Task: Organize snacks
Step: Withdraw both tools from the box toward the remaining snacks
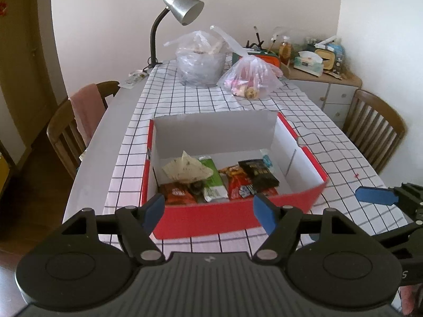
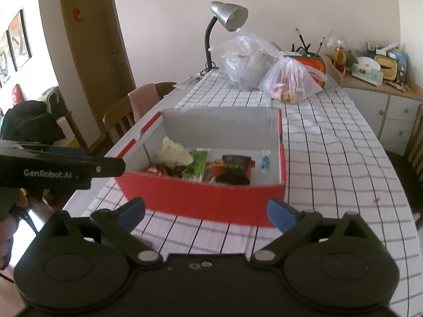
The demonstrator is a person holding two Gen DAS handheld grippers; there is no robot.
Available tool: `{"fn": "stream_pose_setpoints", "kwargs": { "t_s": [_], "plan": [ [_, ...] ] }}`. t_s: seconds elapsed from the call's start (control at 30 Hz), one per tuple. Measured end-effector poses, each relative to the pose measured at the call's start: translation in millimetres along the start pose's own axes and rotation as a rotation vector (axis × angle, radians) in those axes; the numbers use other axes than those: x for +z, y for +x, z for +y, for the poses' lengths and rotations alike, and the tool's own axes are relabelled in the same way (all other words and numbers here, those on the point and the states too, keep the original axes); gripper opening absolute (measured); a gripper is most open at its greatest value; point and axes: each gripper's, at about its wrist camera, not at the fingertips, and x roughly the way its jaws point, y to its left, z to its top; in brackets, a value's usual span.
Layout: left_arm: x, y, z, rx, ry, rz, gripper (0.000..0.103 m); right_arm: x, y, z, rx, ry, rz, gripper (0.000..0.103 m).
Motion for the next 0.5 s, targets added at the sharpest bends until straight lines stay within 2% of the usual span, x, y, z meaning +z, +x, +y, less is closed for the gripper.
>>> {"fn": "stream_pose_setpoints", "kwargs": {
  "t_s": [0.23, 0.5],
  "plan": [
    [-29.2, -14.4, -2.4, -0.016, 0.006, -0.012, 0.077, -29.7, -11.4, -4.0, 0.003, 0.031, 0.028, 0.103],
    [-76.9, -17.4, -4.4, -0.022, 0.01, 0.018, 0.077, -76.2, -15.2, -4.4, 0.015, 0.059, 0.059, 0.103]
  ]
}}
